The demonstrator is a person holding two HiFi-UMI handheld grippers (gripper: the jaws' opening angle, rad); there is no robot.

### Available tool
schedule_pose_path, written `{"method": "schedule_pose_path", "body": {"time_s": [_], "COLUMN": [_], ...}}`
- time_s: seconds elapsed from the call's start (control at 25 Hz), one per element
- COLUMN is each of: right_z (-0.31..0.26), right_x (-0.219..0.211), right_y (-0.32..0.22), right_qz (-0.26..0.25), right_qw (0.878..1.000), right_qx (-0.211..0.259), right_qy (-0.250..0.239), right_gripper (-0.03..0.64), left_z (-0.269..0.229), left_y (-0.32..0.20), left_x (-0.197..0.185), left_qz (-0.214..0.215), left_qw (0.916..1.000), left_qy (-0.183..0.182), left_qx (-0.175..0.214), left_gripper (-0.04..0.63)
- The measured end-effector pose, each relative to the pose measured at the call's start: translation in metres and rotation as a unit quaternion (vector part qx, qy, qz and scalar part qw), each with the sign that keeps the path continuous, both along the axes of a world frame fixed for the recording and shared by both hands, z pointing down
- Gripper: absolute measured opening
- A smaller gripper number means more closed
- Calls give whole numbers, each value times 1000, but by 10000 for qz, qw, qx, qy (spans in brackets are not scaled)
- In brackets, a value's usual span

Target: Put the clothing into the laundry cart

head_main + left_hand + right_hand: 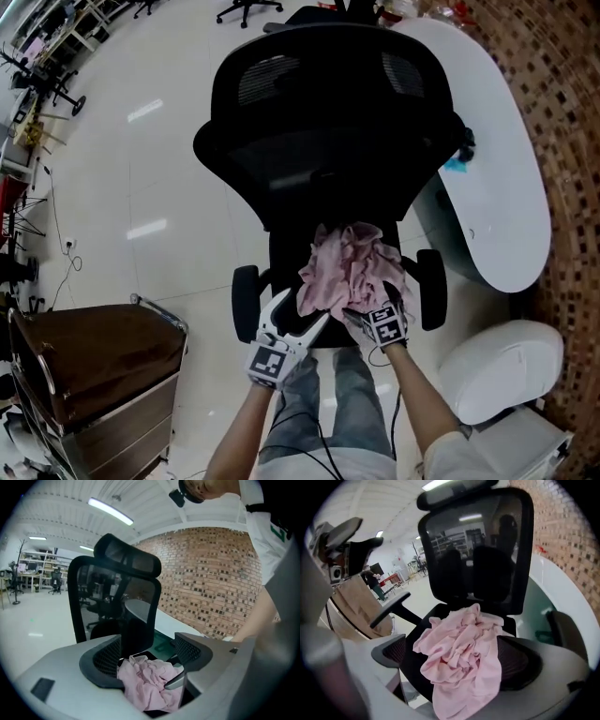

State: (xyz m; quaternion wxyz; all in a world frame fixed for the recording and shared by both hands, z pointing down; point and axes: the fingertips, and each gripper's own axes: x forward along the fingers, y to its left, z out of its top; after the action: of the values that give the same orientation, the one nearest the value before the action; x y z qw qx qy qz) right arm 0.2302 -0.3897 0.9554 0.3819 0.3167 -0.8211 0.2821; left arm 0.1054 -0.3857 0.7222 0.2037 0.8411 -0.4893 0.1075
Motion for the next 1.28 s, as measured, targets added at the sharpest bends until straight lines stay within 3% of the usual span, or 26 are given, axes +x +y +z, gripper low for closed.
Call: {"method": "schedule_pose_path", "body": {"time_s": [0.12, 0.28, 0.4, 0.48, 0.72, 0.92, 1.04, 1.16, 1.28], "right_z": [50, 83, 127, 158, 190, 198, 197, 190, 184], "right_x": [4, -1, 8, 7, 12, 11, 6, 7, 7], "right_y": [-7, -35, -29, -24, -34, -34, -39, -42, -42], "right_qz": [-30, -58, -106, -116, 53, -127, -193, -43, 137], "right_qw": [9978, 9945, 9818, 9766, 9715, 9632, 9667, 9706, 9761], "right_qx": [-549, -529, -1142, -1369, -1004, -1268, -1236, -1180, -1362], "right_qy": [382, 901, 1512, 1655, 2148, 2367, 2234, 2096, 1686], "right_gripper": [640, 640, 640, 640, 640, 637, 575, 381, 283], "left_z": [18, 35, 50, 62, 83, 84, 86, 89, 83], "left_y": [-3, -4, -5, -8, -21, -26, -26, -20, -16], "left_x": [0, -2, -6, -9, -13, -17, -18, -18, -17], "left_qz": [65, 111, -19, -65, 69, 82, 61, 99, 100], "left_qw": [10000, 9998, 9998, 9995, 9993, 9994, 9994, 9992, 9991], "left_qy": [23, 57, 38, 19, -57, -56, -75, -120, -117], "left_qx": [-61, -121, -215, -315, -364, -325, -326, -378, -393], "left_gripper": [347, 347, 347, 347, 345, 345, 344, 342, 342]}}
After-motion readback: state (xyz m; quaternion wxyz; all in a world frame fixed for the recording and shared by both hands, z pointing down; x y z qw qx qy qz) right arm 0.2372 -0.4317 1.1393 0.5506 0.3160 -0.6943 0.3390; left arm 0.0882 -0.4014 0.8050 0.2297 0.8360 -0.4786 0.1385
